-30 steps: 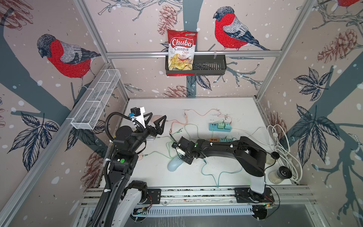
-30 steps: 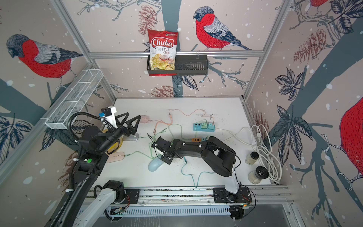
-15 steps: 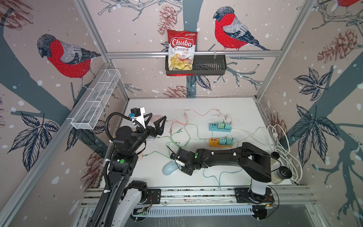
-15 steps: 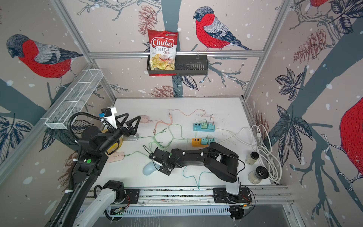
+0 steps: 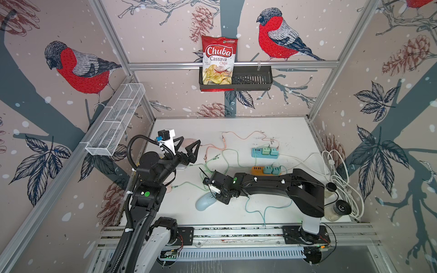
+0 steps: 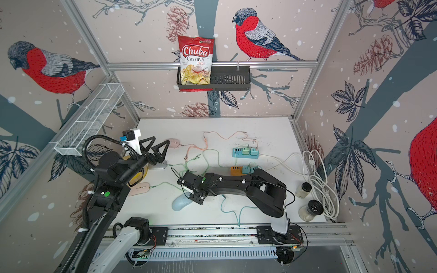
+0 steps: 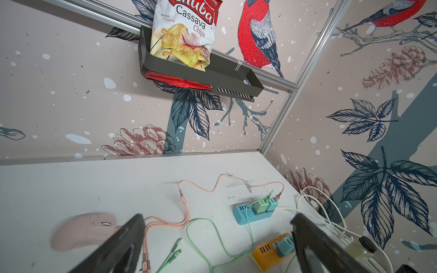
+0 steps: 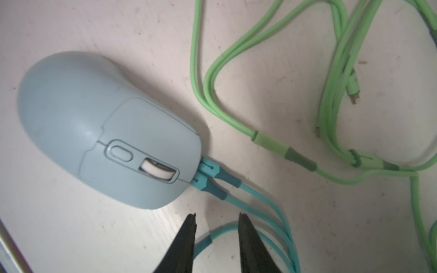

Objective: Unplug the wireless mouse
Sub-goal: Adjust the power cord at the center of the board, then pick up the mouse from the center of the board.

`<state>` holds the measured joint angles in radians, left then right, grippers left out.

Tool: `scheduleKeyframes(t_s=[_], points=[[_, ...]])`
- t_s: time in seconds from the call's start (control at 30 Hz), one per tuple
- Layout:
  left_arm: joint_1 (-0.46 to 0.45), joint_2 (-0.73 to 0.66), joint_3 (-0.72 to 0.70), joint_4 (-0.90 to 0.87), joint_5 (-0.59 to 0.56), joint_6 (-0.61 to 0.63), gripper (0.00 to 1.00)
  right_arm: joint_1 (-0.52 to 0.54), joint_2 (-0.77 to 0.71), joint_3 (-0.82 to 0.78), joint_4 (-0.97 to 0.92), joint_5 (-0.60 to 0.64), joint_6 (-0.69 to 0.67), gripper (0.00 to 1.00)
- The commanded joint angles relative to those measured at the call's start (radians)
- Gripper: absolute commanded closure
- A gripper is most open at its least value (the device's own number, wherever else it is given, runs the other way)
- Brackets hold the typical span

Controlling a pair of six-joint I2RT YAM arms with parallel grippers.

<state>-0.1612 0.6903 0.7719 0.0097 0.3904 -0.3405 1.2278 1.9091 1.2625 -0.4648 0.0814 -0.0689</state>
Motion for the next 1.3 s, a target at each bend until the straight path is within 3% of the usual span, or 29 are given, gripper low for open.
scheduleKeyframes(t_s=[0.0, 0.27, 0.73, 1.0, 1.1, 1.13, 1.17, 1.27], points=[[-0.001, -0.001, 0.0, 0.013, -0.004, 0.022, 0.03, -0.025, 0.018, 0.008, -0.015, -0.056, -0.046, 0.67], [-0.001, 0.017, -0.008, 0.023, -0.007, 0.035, 0.03, -0.054, 0.078, 0.053, -0.039, -0.111, -0.08, 0.69], [-0.001, 0.012, -0.006, 0.035, -0.033, 0.04, 0.03, -0.013, 0.109, 0.023, -0.065, -0.166, -0.081, 0.69], [-0.001, 0.028, -0.002, 0.051, -0.028, 0.032, 0.03, 0.042, 0.107, -0.005, -0.059, -0.184, -0.047, 0.9], [-0.001, 0.039, 0.0, 0.069, -0.018, 0.018, 0.03, 0.047, 0.107, -0.015, -0.044, -0.191, -0.034, 0.87], [-0.001, 0.043, 0.0, 0.073, -0.014, 0.014, 0.03, 0.05, 0.107, -0.014, -0.041, -0.192, -0.034, 0.77], [-0.001, 0.047, 0.003, 0.077, -0.012, 0.011, 0.03, 0.054, 0.108, -0.011, -0.041, -0.192, -0.034, 0.75], [-0.001, 0.056, 0.012, 0.077, -0.01, 0.011, 0.03, 0.062, 0.121, 0.006, -0.047, -0.184, -0.035, 0.75]])
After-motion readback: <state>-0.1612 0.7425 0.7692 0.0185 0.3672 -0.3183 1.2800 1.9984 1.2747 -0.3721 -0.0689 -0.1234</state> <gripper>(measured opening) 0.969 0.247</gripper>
